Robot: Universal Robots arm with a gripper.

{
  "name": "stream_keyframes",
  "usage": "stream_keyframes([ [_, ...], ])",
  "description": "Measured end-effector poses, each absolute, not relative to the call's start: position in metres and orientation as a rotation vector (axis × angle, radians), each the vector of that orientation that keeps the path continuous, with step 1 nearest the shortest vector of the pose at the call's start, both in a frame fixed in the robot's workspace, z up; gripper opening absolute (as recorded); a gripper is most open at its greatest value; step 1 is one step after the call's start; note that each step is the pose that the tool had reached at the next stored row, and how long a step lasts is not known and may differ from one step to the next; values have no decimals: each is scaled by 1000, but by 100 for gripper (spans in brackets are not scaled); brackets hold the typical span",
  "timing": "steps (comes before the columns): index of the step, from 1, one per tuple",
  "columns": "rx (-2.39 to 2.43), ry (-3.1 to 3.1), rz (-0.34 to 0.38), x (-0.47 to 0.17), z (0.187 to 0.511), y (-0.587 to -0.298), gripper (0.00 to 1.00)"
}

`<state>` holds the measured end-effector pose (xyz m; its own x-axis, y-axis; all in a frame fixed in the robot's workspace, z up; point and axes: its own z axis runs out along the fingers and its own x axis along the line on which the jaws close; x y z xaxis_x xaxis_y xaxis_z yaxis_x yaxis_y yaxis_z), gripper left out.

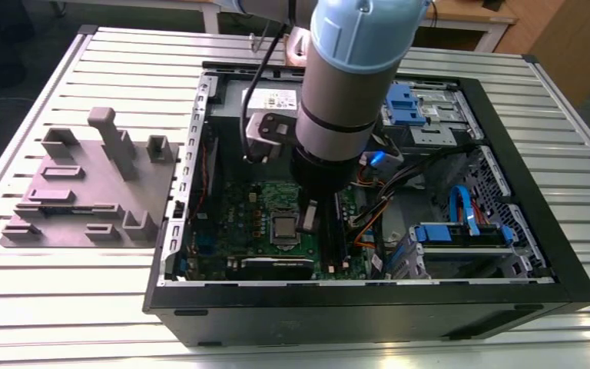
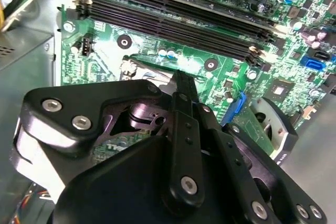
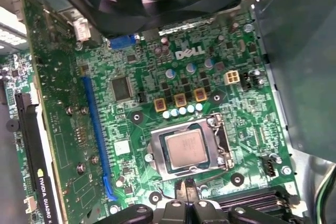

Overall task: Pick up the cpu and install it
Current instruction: 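Install the first cpu locking lever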

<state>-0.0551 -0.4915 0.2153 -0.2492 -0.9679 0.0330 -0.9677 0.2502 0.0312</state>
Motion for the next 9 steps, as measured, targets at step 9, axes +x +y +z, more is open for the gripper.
stream_keyframes([
  [9,1989,-2374,-3,-55,210,-492,10],
])
